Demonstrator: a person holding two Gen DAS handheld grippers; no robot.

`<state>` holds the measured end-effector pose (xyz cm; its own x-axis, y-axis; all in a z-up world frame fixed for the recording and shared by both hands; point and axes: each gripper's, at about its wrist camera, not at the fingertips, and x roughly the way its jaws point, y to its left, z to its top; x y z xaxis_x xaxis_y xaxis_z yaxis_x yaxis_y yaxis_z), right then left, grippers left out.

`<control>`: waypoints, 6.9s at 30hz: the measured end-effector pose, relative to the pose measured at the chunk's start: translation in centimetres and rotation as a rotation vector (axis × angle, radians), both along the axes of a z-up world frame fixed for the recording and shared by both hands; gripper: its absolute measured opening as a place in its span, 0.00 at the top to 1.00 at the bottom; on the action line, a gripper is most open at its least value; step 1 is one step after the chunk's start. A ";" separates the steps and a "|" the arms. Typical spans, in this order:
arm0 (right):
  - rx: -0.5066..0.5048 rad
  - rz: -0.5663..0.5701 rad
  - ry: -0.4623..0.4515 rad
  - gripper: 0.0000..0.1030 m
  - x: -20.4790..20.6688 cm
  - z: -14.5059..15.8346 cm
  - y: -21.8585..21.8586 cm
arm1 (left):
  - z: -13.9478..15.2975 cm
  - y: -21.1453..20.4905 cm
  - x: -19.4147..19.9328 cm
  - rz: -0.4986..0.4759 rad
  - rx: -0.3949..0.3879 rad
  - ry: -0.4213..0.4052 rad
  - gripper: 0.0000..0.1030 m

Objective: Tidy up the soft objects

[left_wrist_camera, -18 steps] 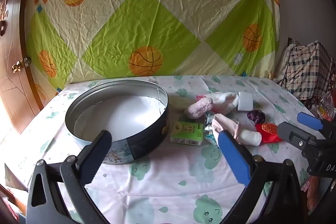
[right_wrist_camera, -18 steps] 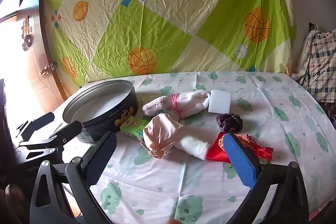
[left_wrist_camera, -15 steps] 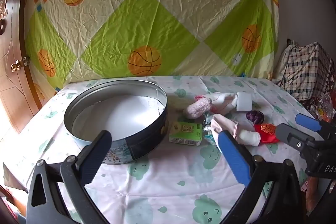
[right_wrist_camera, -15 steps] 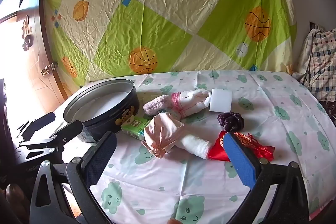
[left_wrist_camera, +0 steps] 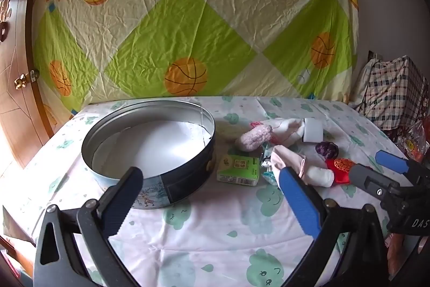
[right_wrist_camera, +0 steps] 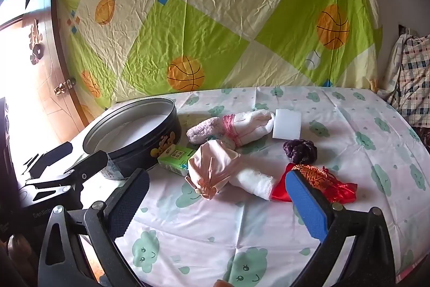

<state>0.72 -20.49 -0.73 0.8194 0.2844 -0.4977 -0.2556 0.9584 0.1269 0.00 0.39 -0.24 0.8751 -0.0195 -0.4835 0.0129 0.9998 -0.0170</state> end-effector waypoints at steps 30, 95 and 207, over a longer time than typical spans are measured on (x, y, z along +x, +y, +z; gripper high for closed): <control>0.029 -0.006 0.020 0.01 0.2 -0.5 -0.3 | -0.2 0.1 0.1 0.002 0.004 -0.001 0.00; -0.069 -0.272 0.250 0.01 8.8 -7.3 -9.5 | -7.0 -10.0 11.6 -0.318 0.002 0.241 0.72; 0.039 -0.048 -0.294 0.67 5.1 -1.5 0.9 | -3.6 0.5 6.2 -0.044 -0.097 -0.170 0.90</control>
<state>5.80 -19.57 -2.25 0.9397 0.2563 -0.2263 -0.2415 0.9661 0.0916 6.24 0.88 -3.81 0.9411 -0.0993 -0.3233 0.0679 0.9919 -0.1071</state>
